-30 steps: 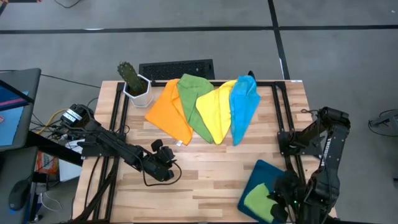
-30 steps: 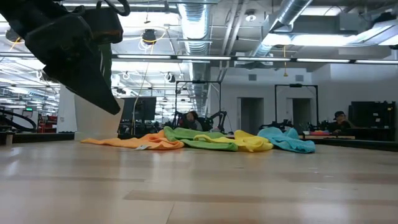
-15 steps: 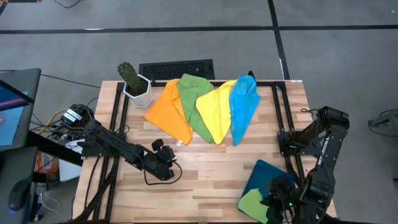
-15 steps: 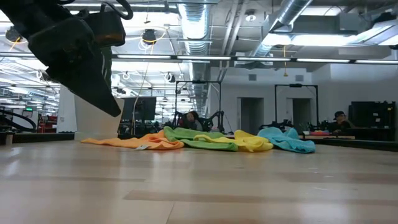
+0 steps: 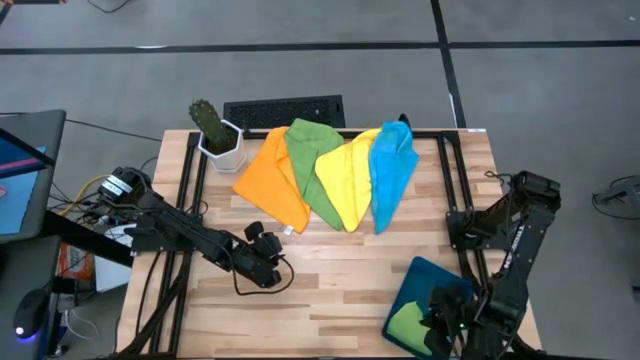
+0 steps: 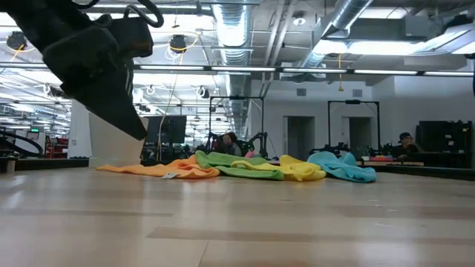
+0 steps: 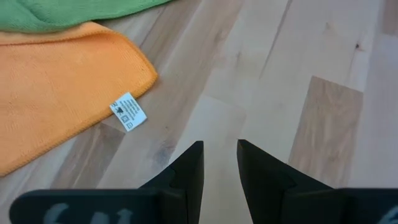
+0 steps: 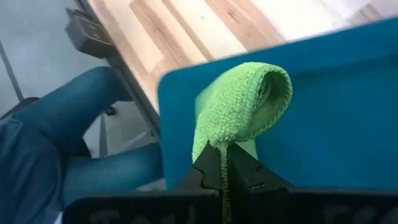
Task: Fold microfiber towels
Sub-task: Put the folded green microfiber towel into the blue bin, then fold the blue microfiber towel
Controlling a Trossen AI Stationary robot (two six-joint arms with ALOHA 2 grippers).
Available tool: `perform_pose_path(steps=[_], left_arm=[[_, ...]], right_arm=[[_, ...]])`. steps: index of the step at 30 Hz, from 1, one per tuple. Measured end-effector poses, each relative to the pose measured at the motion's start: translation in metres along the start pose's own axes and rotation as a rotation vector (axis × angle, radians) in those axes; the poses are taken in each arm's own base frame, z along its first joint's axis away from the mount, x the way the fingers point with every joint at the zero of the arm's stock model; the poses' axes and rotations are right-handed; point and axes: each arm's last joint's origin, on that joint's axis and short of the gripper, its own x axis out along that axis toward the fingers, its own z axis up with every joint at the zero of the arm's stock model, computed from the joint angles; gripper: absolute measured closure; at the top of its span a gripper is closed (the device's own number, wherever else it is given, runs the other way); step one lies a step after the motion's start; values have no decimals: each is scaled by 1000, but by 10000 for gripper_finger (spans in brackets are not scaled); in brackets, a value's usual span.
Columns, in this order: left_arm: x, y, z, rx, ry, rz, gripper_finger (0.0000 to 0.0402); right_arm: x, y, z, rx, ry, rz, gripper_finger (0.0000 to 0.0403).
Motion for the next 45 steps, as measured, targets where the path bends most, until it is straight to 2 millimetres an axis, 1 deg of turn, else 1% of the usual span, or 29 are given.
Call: perform_pose_path(steps=[4, 9, 16, 20, 24, 27, 29, 32, 34, 36, 39, 42, 45], left_arm=[[2, 3, 3, 2, 0, 12, 313], [5, 7, 5, 1, 11, 13, 313], [7, 10, 8, -7, 11, 23, 313], [7, 10, 8, -7, 12, 23, 313], [7, 9, 7, -7, 22, 11, 313], [7, 9, 7, -8, 25, 6, 313], [4, 10, 9, -16, 31, -18, 313], [-10, 14, 19, -34, 21, -96, 313], [-22, 18, 27, -41, -15, -136, 313], [-38, 26, 37, -44, -83, -150, 313], [-61, 40, 50, -56, -201, -142, 313], [-82, 55, 60, -67, -300, -141, 313], [-98, 68, 66, -80, -371, -137, 313]], right_arm=[[11, -13, -4, 3, 17, -60, 384], [26, -28, -1, 2, 14, -128, 384], [49, -53, 7, 42, 81, -270, 375], [57, -64, 13, 56, 98, -336, 355], [59, -66, 19, 29, 128, -361, 313], [57, -69, 23, 20, 140, -415, 273], [49, -68, 27, 9, 140, -480, 250], [29, -61, 36, -8, 113, -563, 225], [14, -54, 46, -34, 36, -586, 214], [2, -47, 59, -53, -74, -598, 210], [-7, -44, 89, -29, -185, -648, 208], [1, -53, 127, 55, -215, -720, 208], [11, -74, 170, 122, -214, -822, 207]])
